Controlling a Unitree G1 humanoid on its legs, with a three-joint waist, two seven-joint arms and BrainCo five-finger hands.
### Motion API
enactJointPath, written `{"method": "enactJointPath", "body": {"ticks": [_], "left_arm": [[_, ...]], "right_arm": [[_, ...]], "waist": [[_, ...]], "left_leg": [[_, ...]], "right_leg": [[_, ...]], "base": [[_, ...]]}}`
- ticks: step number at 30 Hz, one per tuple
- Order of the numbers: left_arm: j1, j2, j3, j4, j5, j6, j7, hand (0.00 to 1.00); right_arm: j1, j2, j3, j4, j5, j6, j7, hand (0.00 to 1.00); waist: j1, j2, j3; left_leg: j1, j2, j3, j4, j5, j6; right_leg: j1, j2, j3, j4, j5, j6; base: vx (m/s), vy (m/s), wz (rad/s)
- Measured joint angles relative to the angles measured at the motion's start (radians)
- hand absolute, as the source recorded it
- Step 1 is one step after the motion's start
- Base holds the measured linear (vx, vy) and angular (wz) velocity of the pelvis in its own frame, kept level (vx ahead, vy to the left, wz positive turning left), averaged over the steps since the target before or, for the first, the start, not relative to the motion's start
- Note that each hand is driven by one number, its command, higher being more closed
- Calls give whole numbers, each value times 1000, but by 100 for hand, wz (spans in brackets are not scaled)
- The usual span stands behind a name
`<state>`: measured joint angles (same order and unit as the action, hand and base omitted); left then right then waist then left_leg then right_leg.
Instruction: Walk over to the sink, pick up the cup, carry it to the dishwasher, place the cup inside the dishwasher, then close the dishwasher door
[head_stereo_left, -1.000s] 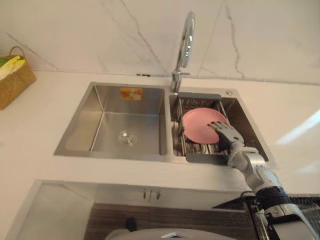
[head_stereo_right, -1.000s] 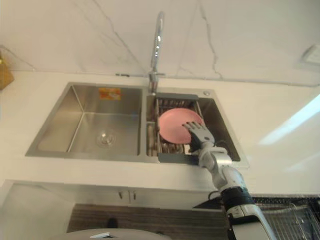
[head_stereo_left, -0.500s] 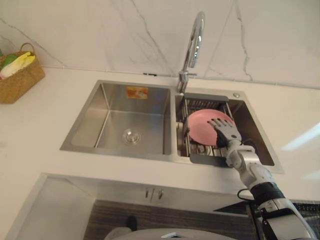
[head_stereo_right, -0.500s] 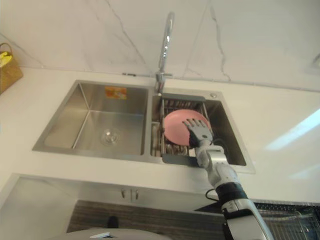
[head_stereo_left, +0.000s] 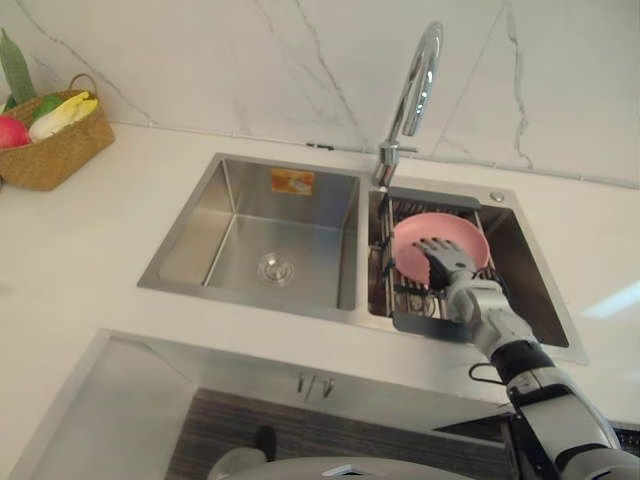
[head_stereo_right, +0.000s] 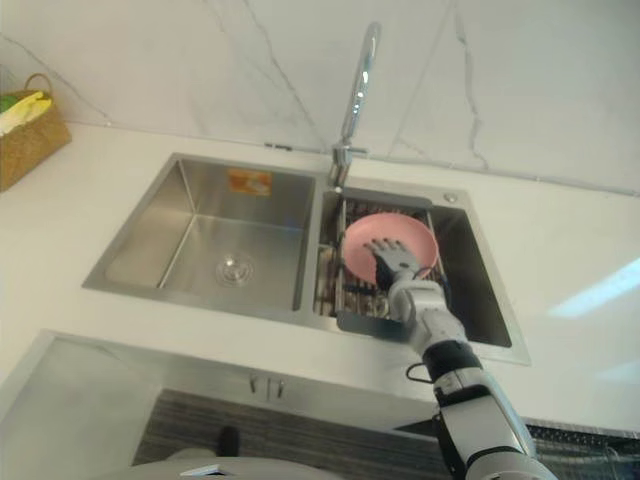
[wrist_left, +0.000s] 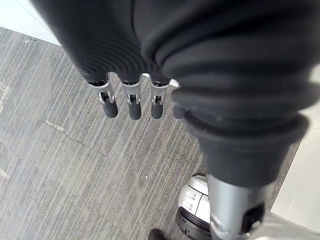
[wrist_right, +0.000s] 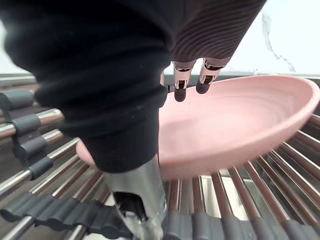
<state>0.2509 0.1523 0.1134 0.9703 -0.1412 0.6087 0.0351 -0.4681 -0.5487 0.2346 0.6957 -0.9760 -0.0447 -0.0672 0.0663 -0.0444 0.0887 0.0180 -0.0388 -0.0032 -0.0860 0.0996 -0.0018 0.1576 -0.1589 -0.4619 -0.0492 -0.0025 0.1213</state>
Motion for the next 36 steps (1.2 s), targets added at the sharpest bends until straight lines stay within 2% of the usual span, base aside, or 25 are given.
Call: {"method": "enactJointPath", "body": {"ticks": [9, 10, 15, 20, 22, 26, 36], "left_arm": [[-5, 1, 0, 2, 17, -5, 0, 0], [-6, 1, -1, 3, 17, -5, 0, 0], [-8, 2, -1, 4, 18, -6, 1, 0], [-12, 2, -1, 13, 26, -10, 0, 0], [-16, 2, -1, 23, 27, -13, 0, 0], [-16, 2, 0, 24, 27, -20, 1, 0], [-19, 3, 1, 24, 28, -21, 1, 0]], "right_arm": [[-18, -1, 11, 46, 30, -79, 22, 0], [-18, 0, 24, 52, 29, -84, 23, 100], [-17, 9, 37, 70, 28, -84, 11, 100], [-17, 20, 36, 69, 24, -74, -36, 100], [-17, 27, 36, 69, 2, -58, -53, 100], [-15, 28, 36, 69, -44, -55, -90, 100], [-10, 27, 35, 67, -52, -43, -131, 100]], "waist": [[13, -8, 10], [13, -8, 10], [14, -9, 11], [14, -10, 12], [13, -10, 12], [13, -10, 12], [6, -10, 13]], "left_leg": [[2, -4, -1, 0, 1, 1], [3, -4, 0, 0, 1, 2], [12, -6, 1, -1, -1, 0], [16, -6, 5, -1, -7, -4], [16, -6, 6, -1, -8, -3], [15, -9, 7, -1, -10, 0], [12, -12, 8, -1, -11, 1]], "right_leg": [[7, -5, -2, 2, -3, 2], [7, -6, -2, 2, -3, 2], [15, -7, -2, 2, -3, 3], [15, -8, 4, 6, -9, -4], [14, -9, 5, 8, -10, -4], [14, -11, 6, 10, -12, -1], [11, -11, 6, 12, -13, 0]], "base": [[0, 0, 0], [0, 0, 0], [-1, 2, -1], [-6, 3, -2], [0, 0, 0], [0, 0, 0], [0, 0, 0]]}}
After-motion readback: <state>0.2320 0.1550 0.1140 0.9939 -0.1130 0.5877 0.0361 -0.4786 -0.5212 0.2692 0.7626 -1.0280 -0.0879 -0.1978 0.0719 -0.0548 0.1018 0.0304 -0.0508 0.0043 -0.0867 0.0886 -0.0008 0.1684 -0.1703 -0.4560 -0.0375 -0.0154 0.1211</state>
